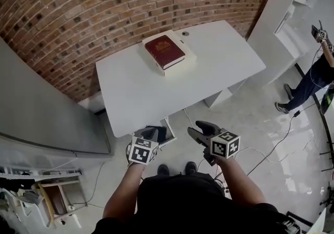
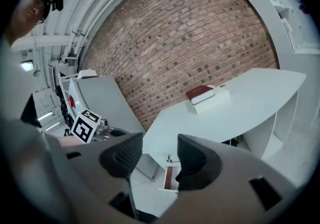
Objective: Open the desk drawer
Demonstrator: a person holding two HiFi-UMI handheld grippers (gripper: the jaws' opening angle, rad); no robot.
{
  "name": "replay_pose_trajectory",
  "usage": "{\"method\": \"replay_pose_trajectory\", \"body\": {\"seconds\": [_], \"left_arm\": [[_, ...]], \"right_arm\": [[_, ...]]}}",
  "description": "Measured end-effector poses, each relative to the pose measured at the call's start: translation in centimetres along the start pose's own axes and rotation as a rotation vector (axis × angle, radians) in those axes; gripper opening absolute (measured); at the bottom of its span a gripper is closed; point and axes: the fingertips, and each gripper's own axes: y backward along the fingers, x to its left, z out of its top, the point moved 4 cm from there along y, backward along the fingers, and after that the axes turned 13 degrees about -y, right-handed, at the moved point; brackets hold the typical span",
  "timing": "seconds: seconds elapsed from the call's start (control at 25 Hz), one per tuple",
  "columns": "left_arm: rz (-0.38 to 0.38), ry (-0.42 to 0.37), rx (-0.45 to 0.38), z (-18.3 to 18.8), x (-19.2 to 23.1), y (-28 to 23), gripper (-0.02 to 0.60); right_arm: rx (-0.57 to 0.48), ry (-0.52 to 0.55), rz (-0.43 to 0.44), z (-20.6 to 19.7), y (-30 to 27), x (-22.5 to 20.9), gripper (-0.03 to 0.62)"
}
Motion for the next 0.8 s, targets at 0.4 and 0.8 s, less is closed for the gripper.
{"method": "replay_pose_trajectory", "body": {"seconds": [0.4,0.8], "left_arm": [[0.104,-0.002,-0.275,7.8,-2.4,5.9,0.012],[0.208,0.039,-0.457,11.1,-3.3,11.0,0.012]], "right_arm": [[-0.053,0.119,0.165,4.4,4.7,1.8,0.088],[-0.088,0.199,0.293,6.7,6.4,4.4,0.024]]}}
